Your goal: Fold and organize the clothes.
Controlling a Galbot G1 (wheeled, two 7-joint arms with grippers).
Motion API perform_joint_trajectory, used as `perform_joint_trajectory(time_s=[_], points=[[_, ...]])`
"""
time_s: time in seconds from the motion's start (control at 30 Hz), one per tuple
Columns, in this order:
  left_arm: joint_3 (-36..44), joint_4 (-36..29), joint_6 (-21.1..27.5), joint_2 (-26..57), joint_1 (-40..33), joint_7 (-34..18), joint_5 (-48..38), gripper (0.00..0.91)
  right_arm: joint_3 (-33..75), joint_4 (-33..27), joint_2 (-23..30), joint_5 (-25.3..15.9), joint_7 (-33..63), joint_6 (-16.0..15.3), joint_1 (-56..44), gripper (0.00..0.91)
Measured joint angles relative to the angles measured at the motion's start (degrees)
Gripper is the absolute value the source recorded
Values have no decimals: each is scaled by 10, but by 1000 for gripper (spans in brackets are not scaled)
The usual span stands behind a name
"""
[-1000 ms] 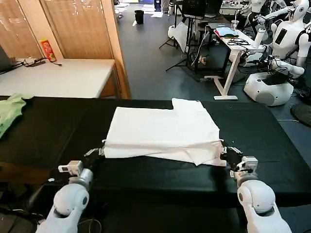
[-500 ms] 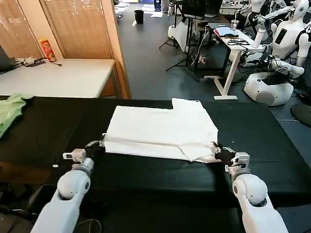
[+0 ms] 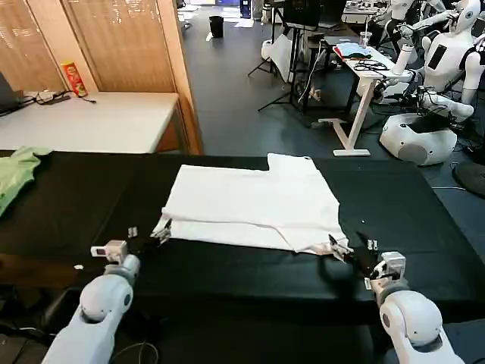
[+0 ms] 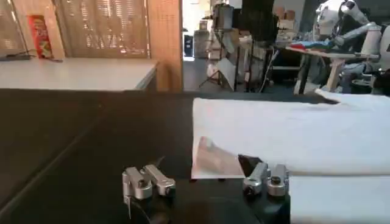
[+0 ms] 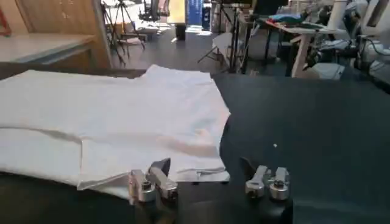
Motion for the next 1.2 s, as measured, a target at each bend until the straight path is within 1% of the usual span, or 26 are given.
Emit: perform_joint_trajectory(time_s=[0.03,0.07,0.1,0.13,0.2,0.23,0.37,0.6,0.7,0.97,1.07,1.1,1.13,1.17,1.2], points=[[-1,0,1,0,2,0,-4,546,0,0,1,-3,-1,0,-3,478],[-2,0,1,1,3,1,-5,273,0,0,2,-4,-2,0,-5,351],[-3,-1,1,1,5,2,-5,98,0,2,3,-5,-3,0,-8,146],[-3,-2,1,2,6,3,-5,0,0,4,3,-6,-3,0,-9,117],[-5,-4,1,3,11,3,-5,0,0,8,3,-7,-3,0,-12,68],[-5,-6,1,3,13,4,-5,0,0,10,2,-7,-3,0,-14,59],[-5,-16,1,3,23,2,-1,0,2,19,-4,-7,3,-7,-22,49],[-11,-46,7,-2,57,-7,24,0,11,38,-16,0,21,-34,-41,39],[-18,-67,13,0,81,-14,33,0,17,52,-24,11,27,-48,-56,39],[-42,-139,31,2,156,-31,48,0,31,93,-50,25,32,-74,-105,39],[-54,-170,37,-1,185,-33,48,0,32,107,-54,25,34,-80,-121,39],[-59,-180,38,-1,194,-34,48,878,32,113,-54,25,34,-82,-127,68],[-64,-188,39,-1,202,-35,48,878,33,118,-54,25,34,-84,-131,332],[-69,-197,39,0,211,-37,47,878,33,121,-53,24,34,-85,-135,878],[-74,-204,39,0,218,-39,46,878,34,126,-53,23,34,-86,-139,878]])
